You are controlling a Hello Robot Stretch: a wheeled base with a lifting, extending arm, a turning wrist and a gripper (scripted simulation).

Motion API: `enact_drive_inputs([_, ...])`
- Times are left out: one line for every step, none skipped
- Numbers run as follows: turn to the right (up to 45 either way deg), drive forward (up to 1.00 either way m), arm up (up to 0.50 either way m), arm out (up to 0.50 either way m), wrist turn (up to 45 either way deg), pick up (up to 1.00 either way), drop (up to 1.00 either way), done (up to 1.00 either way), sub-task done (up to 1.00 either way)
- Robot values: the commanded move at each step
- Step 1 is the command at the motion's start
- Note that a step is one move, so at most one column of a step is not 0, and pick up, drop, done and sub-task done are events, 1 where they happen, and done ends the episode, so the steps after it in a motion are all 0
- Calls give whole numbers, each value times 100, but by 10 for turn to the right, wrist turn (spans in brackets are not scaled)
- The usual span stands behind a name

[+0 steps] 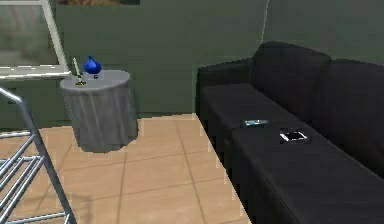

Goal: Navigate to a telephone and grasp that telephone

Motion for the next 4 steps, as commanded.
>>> enact_drive_inputs([-30,0,0,0,0,0,0,0,0])
enact_drive_inputs([0,75,0,0,0,0,0,0,0])
enact_drive_inputs([-300,0,0,0,0,0,0,0,0])
enact_drive_inputs([450,0,0,0,0,0,0,0,0])
